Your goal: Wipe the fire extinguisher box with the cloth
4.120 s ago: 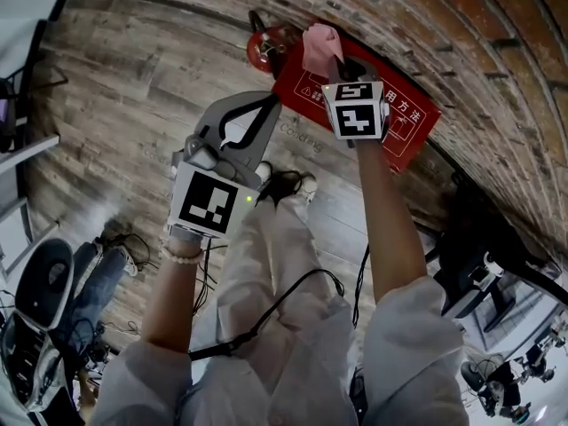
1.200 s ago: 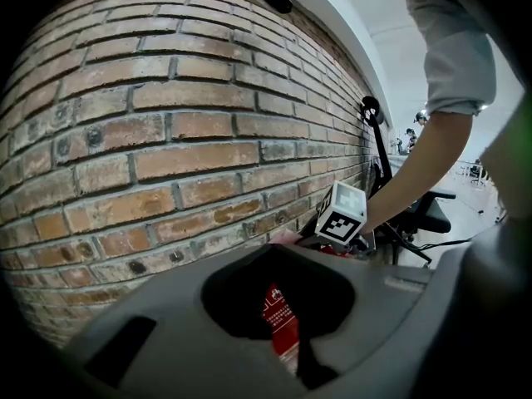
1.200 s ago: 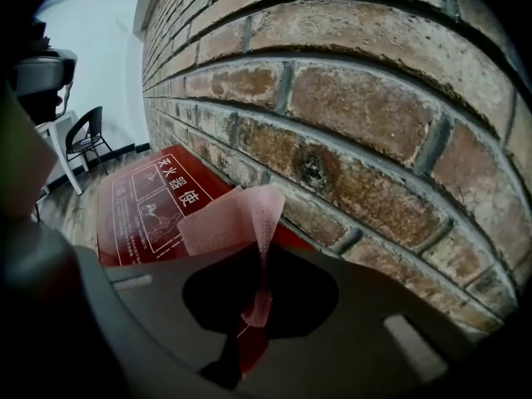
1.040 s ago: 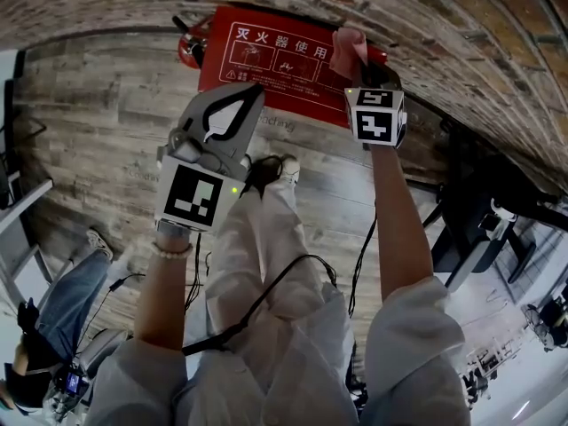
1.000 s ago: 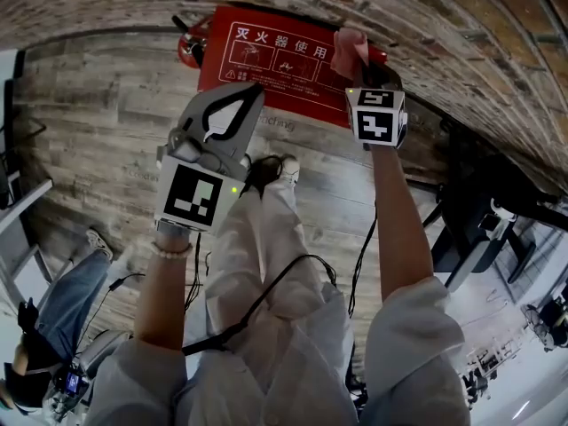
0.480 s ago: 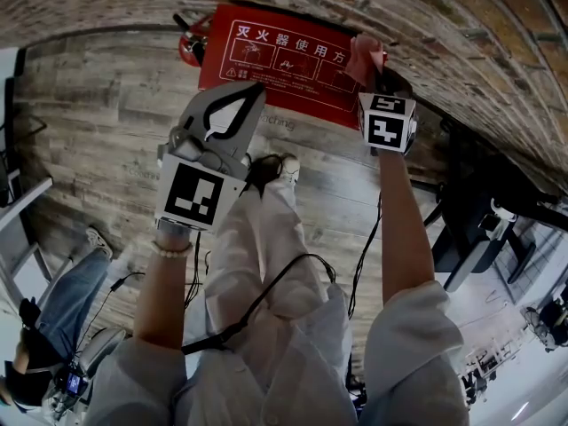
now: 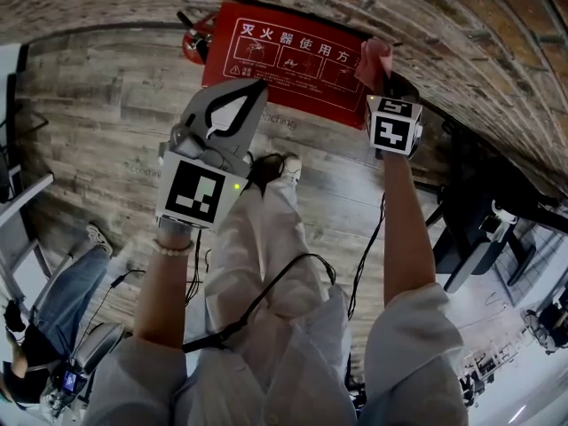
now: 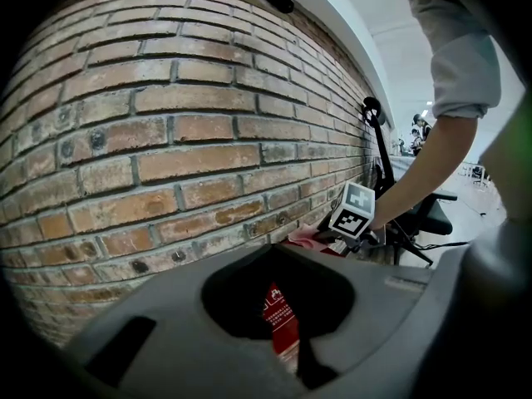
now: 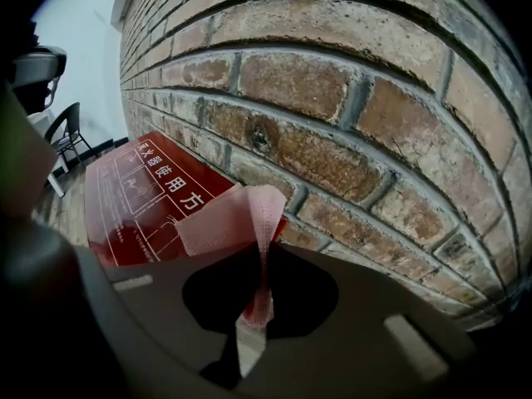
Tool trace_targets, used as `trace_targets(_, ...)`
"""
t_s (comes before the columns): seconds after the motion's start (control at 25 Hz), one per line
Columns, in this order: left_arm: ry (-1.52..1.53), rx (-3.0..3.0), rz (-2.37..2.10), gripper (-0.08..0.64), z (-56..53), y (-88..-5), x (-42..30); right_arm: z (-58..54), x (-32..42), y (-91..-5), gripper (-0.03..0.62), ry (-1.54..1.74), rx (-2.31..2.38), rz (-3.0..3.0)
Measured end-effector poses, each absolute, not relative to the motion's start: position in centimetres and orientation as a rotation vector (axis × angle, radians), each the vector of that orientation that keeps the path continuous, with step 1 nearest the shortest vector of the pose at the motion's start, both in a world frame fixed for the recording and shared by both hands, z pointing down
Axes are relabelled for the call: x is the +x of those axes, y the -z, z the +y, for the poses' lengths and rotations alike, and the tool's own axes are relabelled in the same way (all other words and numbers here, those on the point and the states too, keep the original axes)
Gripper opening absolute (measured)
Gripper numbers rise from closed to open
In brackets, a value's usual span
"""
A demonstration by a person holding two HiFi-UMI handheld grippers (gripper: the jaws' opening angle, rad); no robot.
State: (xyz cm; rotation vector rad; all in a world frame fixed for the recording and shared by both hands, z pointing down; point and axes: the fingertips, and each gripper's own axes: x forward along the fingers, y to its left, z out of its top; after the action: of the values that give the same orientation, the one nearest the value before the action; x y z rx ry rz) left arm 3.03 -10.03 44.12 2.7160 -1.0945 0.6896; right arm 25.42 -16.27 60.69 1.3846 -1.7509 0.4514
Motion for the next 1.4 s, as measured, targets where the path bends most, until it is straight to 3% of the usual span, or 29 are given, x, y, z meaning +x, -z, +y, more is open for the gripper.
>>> trace_targets(0.72, -0.679, 2.686, -1.161, -0.003, -8.8, -43.3, -0.7, -14.4, 21.3, -54.2, 0.021, -0.505, 1.417, -1.953)
trace_targets(1.4, -0.695, 2.594, -1.277, -0.003, -8.1, -43.4, -7.2, -12.9, 1.5, -50.1, 0.021, -0.584, 1.155, -2.312)
